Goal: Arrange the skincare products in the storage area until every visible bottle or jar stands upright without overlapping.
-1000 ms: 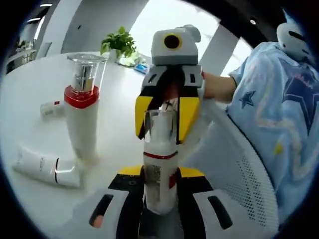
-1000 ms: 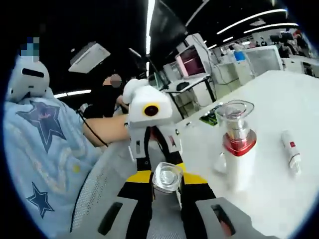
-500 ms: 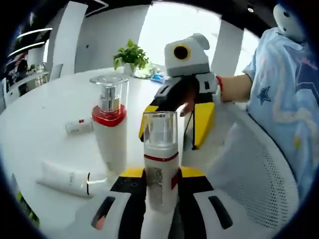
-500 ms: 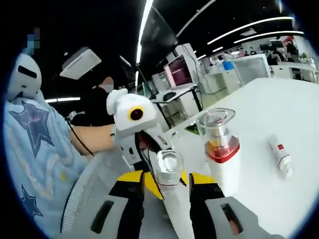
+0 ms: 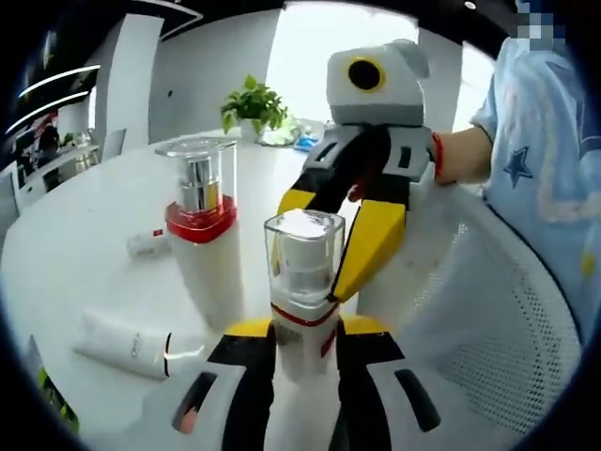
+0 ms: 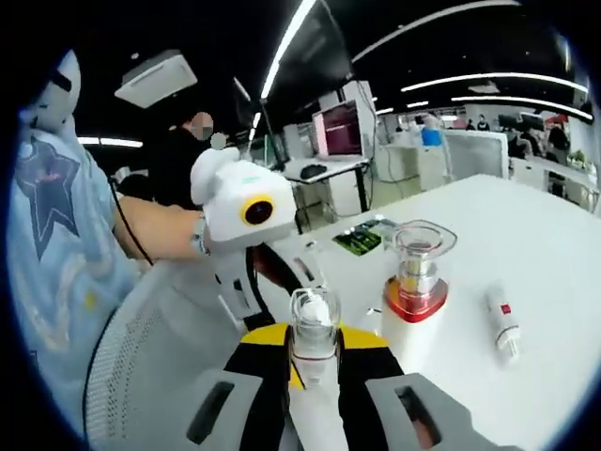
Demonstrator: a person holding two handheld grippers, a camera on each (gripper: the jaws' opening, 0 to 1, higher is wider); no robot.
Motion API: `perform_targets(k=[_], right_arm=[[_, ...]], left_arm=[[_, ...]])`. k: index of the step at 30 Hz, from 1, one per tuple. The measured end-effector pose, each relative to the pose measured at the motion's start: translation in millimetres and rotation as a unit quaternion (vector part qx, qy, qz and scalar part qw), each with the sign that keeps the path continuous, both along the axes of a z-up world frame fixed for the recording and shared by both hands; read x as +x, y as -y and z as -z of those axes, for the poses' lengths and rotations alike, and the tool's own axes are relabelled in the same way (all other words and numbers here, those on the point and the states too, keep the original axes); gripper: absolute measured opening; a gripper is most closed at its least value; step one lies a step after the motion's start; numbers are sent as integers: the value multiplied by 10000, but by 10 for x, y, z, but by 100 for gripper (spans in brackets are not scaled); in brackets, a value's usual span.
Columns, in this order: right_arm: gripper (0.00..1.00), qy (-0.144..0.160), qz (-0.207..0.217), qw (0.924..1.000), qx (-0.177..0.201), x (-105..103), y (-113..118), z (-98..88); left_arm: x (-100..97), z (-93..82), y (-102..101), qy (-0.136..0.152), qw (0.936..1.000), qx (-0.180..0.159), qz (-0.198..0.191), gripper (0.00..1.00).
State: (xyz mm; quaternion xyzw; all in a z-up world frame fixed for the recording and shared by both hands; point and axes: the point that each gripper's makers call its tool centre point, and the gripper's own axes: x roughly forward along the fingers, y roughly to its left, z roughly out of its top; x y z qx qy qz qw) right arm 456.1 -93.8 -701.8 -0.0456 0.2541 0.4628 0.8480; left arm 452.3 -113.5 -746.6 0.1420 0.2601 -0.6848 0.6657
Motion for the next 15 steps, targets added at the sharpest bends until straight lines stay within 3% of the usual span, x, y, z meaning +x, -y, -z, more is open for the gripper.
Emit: perform_targets(k=[4,10,15], right_arm=[[12,241,-55,9989,-404,4,23,64],[12,311,-100,9975,-623,9,17,86],[12,316,-32,9978,-582,33,39,43]], left_arm=[[31,46,-30,123,9998,133,-46,24],[82,85,-61,154,9994,260,-150,24],[116,112,-98,197,9989,361,-209,24]])
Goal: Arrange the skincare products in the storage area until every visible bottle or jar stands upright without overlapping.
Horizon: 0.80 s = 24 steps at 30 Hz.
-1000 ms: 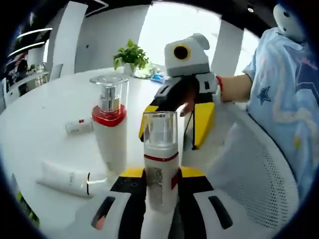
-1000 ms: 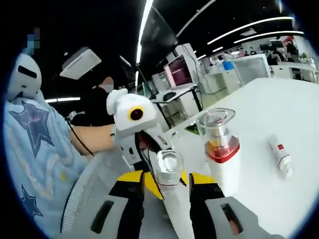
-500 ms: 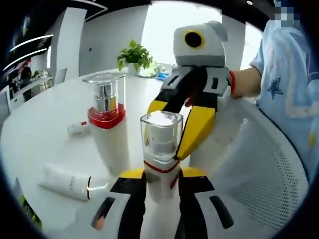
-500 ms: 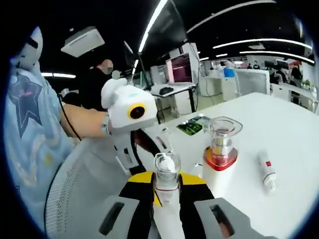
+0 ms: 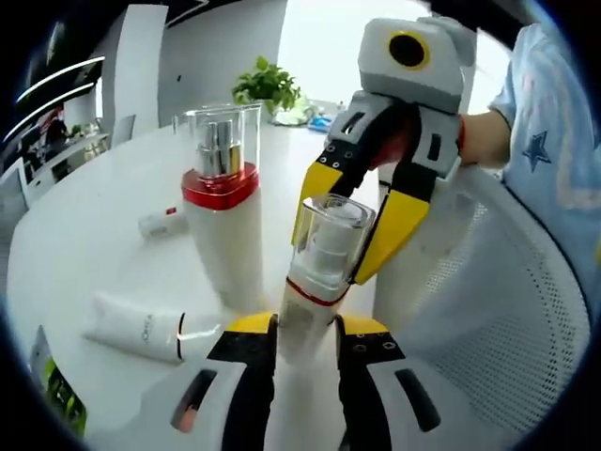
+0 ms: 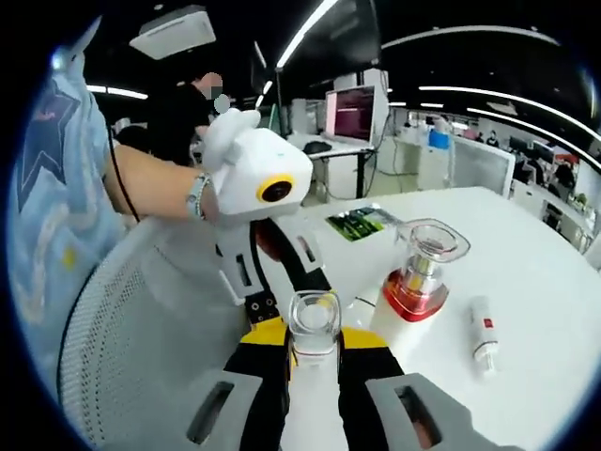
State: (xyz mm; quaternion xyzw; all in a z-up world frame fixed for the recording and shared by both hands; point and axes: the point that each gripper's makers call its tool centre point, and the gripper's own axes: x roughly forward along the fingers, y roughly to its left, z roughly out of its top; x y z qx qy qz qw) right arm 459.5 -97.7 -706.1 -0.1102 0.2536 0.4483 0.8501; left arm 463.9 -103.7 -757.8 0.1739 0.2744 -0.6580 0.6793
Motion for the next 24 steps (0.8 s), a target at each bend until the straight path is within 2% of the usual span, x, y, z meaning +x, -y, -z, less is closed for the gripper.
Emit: perform_targets(k=[4,6,8,10,13,17,19,22,24], right_arm=[[12,-82,79,9999,4,10,32,9],[12,-105,83,9999,0,3,37,15],[12,-110,152,9997,-167,12,83,45],[12,-20,145,9996,-250,26,107,56],[12,-44,186,9996,-199,38,122,68],[12,-60,177,9991,-384,48,107,110],[12,-44,172,9989,-424,50,86,114],[12,46,136,9987,-481,59,59,118],[12,70,136,9988,-464,70,46,120]], left_arm=[[35,7,-20,40,10000,32,-61,25],[38,46,-39,93,9998,144,-45,25],[55,111,-89,176,9992,366,-23,22],[58,135,-114,191,9987,482,-34,19],[72,109,-95,223,9990,395,-63,18],[69,103,-50,283,9989,349,-94,16],[40,129,-24,283,9988,387,-61,14],[25,162,2,434,9980,460,26,13],[14,170,16,394,9982,460,47,13]])
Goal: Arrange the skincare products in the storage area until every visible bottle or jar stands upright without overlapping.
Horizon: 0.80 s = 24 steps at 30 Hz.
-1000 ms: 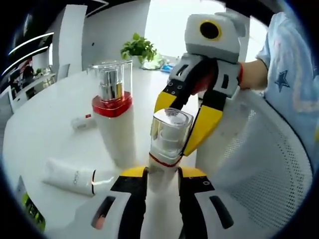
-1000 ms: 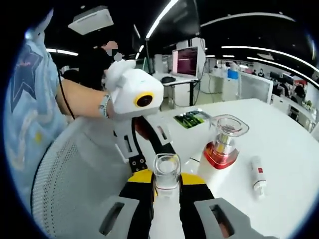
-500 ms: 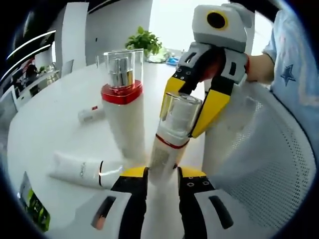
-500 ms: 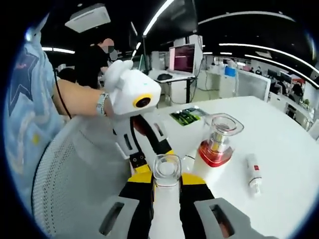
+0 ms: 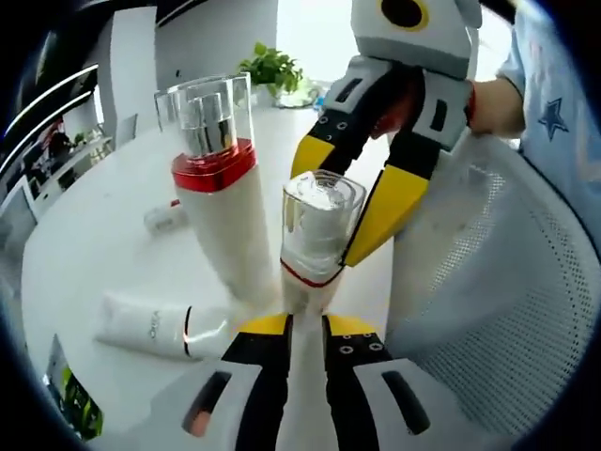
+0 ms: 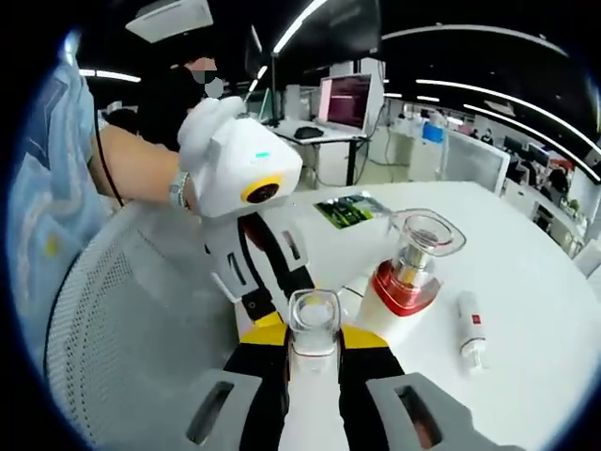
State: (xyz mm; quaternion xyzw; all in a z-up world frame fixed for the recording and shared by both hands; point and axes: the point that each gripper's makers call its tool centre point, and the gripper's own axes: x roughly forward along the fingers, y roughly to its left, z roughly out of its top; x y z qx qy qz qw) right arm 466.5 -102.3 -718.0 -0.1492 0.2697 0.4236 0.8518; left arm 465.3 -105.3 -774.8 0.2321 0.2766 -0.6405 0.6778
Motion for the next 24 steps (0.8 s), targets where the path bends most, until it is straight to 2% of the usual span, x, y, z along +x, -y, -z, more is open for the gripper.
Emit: perform_targets(k=[5,8,11,18,24], right_arm=[[13,40,111,9999,77,42,5,-3],[14,79,111,9999,-41,43,28,26],[15,-21,143,9997,-176,33,46,101],[15,-241,375,9976,-536,26,170,252],[13,-390,639,9955,-581,68,260,296]], left_arm=[[26,5,0,64,10000,10,-23,14],[28,-9,7,32,10000,-35,-32,13],[4,-43,37,-67,9998,-164,-27,13],[17,-48,41,-22,9998,-181,-35,12],[26,-62,50,26,9998,-213,-52,11]])
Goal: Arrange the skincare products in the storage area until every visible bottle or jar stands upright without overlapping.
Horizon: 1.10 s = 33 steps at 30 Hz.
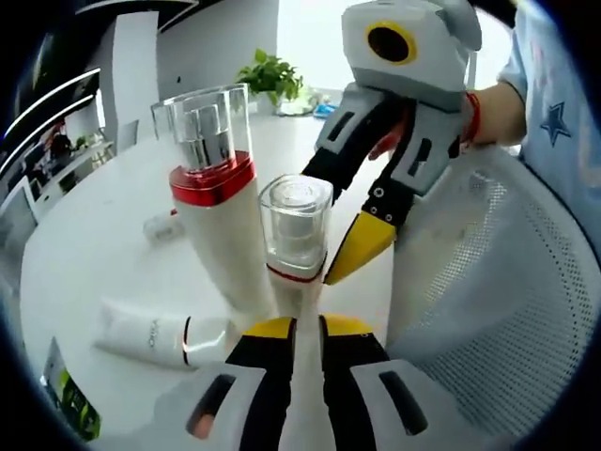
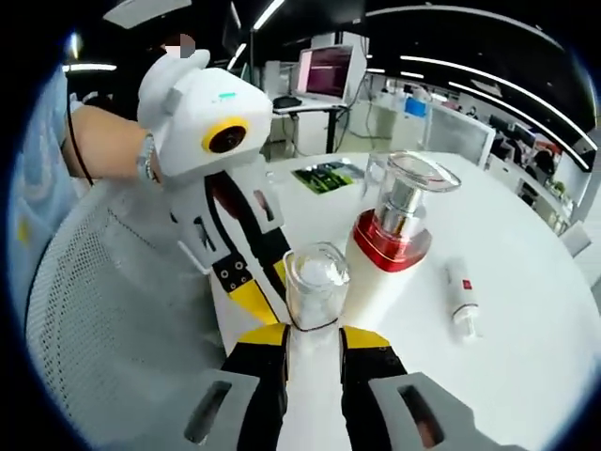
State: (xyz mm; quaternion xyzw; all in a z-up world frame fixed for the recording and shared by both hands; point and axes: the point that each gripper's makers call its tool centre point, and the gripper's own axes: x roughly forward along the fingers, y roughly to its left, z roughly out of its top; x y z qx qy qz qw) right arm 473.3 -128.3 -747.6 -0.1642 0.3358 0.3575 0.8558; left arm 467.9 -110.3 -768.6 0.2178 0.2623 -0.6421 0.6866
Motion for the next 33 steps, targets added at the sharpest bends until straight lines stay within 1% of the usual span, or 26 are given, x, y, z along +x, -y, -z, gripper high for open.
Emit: perform_targets(k=[3,5,8,12,15,17,22,24,27,33], right_arm=[[7,23,8,10000,-21,-2,6,-1],[5,44,-10,10000,-45,-6,3,1],[6,25,-15,10000,-4,-12,-20,-2],[5,29,-36,10000,-64,-12,-19,13],[4,30,-63,10000,-69,-24,-28,11],[3,25,-69,9999,-71,-25,-30,13],[3,39,-92,9998,-154,-26,-23,30],[3,28,-63,9999,-138,-22,-19,28],[3,20,0,10000,-97,-7,-8,24],[3,-1,-3,10000,-65,-13,-15,29]], left_arm=[[-2,2,5,44,10000,10,16,11],[9,-4,10,66,10000,-5,1,11],[54,-20,11,115,9999,-44,-84,13],[127,-59,16,201,9995,-131,-227,14],[138,-72,22,170,9994,-174,-255,15],[134,-58,22,160,9994,-144,-255,16],[136,-32,44,243,9994,-98,-241,17],[143,-23,46,305,9992,-71,-235,17],[143,-9,42,306,9993,-39,-225,16],[151,-5,44,340,9992,-31,-224,16]])
